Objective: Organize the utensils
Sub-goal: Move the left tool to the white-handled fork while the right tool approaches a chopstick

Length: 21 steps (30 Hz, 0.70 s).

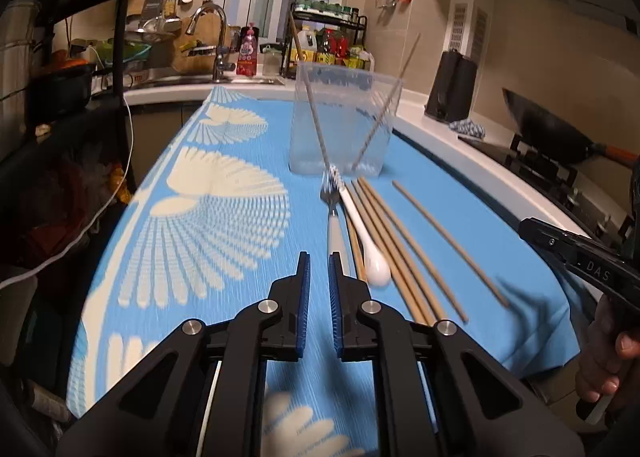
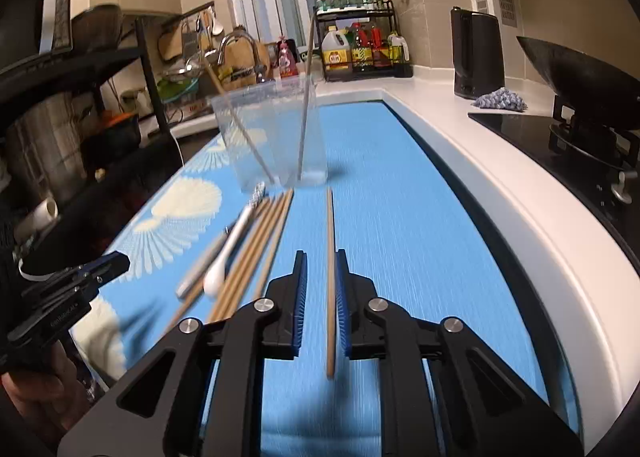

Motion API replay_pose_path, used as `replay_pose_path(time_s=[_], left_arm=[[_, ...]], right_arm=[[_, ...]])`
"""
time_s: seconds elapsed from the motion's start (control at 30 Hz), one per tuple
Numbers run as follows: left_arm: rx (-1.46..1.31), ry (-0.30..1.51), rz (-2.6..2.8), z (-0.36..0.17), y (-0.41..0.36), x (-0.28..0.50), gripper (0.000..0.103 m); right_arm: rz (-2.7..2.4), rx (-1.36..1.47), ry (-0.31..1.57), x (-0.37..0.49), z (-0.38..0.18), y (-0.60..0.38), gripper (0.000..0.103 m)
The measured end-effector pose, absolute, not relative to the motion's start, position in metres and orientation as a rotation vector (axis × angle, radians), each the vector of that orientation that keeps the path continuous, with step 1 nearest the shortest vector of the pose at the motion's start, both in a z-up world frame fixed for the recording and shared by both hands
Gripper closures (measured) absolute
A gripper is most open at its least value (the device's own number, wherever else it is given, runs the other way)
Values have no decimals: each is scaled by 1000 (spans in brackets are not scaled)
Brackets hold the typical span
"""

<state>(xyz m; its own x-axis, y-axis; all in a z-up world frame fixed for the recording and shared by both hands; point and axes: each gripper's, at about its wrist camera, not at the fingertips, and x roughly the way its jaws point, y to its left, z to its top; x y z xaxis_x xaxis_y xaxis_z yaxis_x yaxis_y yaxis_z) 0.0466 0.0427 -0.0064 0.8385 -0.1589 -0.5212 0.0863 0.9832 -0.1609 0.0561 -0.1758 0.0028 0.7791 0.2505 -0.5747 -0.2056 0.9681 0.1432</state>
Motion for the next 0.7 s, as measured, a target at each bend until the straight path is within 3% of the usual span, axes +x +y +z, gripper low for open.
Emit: replay_pose_path(time_s=[0.7], left_arm=[[-79, 634, -112, -30, 19, 69, 93]], right_arm=[[255, -6, 737, 70, -47, -168, 85]])
